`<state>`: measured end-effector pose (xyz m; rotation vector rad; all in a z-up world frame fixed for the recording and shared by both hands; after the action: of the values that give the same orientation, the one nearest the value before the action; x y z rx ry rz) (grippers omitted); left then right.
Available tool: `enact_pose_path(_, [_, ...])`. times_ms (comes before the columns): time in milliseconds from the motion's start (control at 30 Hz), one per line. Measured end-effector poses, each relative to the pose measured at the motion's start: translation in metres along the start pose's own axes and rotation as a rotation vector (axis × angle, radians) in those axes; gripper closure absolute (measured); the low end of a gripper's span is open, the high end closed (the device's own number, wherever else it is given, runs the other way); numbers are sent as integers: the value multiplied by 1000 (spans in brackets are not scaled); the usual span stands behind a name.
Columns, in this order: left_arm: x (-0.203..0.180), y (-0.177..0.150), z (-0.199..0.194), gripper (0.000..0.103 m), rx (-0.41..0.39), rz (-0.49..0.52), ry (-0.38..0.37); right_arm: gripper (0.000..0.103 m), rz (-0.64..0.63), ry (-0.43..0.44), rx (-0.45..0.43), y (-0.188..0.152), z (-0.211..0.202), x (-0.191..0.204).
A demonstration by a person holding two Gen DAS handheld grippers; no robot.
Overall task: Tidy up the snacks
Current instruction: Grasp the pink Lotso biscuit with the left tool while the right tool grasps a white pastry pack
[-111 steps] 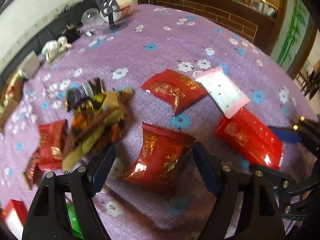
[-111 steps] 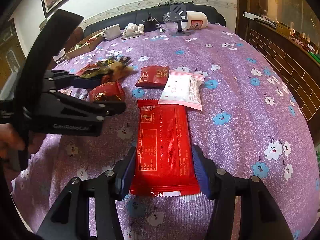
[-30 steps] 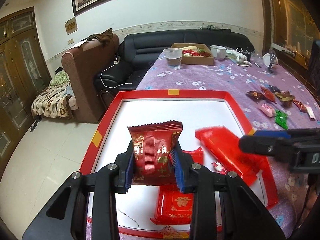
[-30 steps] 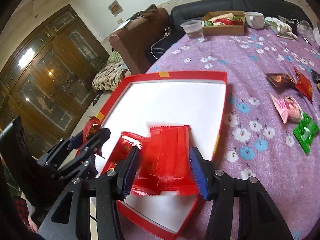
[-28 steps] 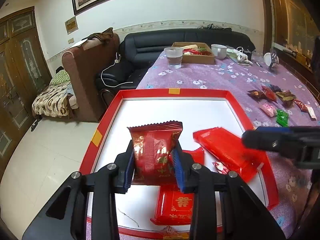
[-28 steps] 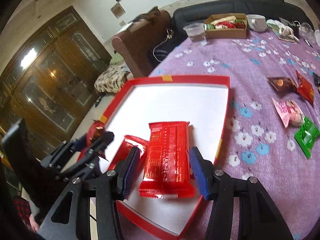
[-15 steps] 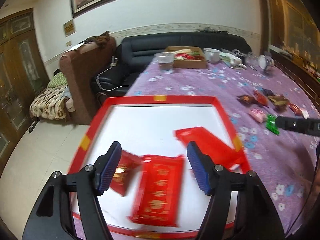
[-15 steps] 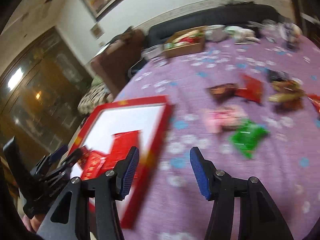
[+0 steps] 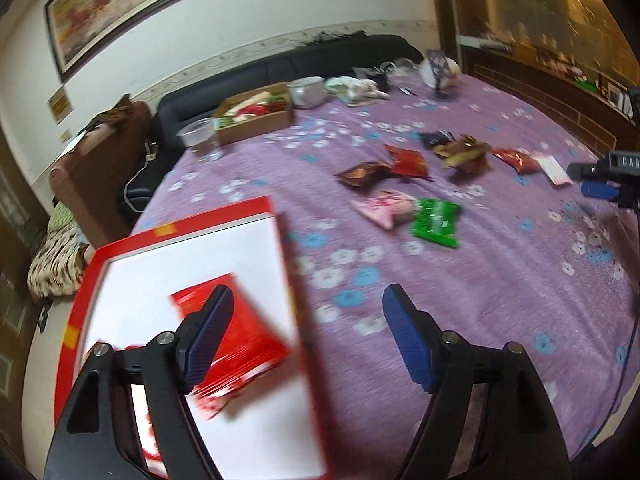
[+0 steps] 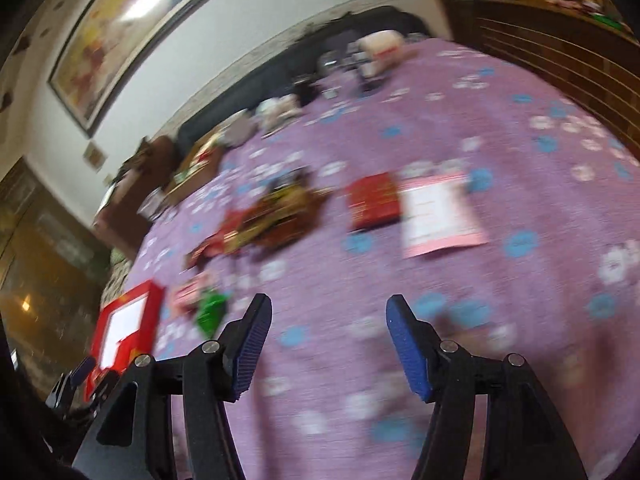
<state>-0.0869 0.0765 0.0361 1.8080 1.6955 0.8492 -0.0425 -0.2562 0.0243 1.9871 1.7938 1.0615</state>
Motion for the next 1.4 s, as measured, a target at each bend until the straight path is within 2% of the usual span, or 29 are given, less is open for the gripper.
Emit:
enact_pose_path(133, [-22, 13, 16, 26, 39, 19, -22, 38, 54, -46, -3, 16, -1, -40])
enact_pose_path(300, [-32, 45, 41, 26, 25, 54, 26, 37, 42, -91, 27, 32, 10, -59])
enact_pose_path(400, [-30, 61, 53, 26, 43, 63, 16, 37, 22, -114, 51, 40, 22, -61])
enact_pose_path(567, [-30, 67, 67, 26, 82, 123, 8, 36, -33, -174, 133, 45, 55, -49])
enact_pose_path(633, [-31, 67, 72, 26, 95, 144, 5, 35, -88, -231, 110, 44, 61, -41])
enact_pose_path(667, [-34, 68, 76, 26, 103, 161, -2, 36, -112, -252, 105, 43, 63, -37])
enact_pose_path(733, [-38, 68, 81, 26, 114, 189, -9, 48, -156, -312, 74, 39, 62, -34])
enact_pose_path(767, [-42, 68, 84, 26, 116, 207, -12, 58, -184, -353, 57, 37, 61, -33])
enact_pose_path(933, [-66, 71, 95, 26, 93, 340, -18, 58, -196, -342, 30, 35, 59, -37])
enact_pose_path(1100, [-87, 62, 112, 20, 123, 482, -85, 54, -178, -306, 22, 37, 58, -40])
enact_pose_path(1200, [-90, 64, 121, 19, 158, 466, -136, 53, -168, -289, 17, 38, 59, -40])
enact_pose_path(1367, [-87, 66, 129, 20, 199, 374, -166, 52, -145, -260, 6, 38, 56, -44])
enact_pose_path(1400, [-85, 66, 131, 27, 215, 329, -181, 52, -142, -256, 5, 38, 57, -44])
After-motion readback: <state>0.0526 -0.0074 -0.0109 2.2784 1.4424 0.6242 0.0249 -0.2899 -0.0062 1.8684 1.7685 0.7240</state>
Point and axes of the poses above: each gripper's, at about its wrist camera, not at the fingertips, and z roughly the way its jaws point, x to its left, y to its top, the point moved 3 cm from there along z, roughly the way its jaws point, and after that the axes turned 10 degrees about -z, right-handed, at the moved point
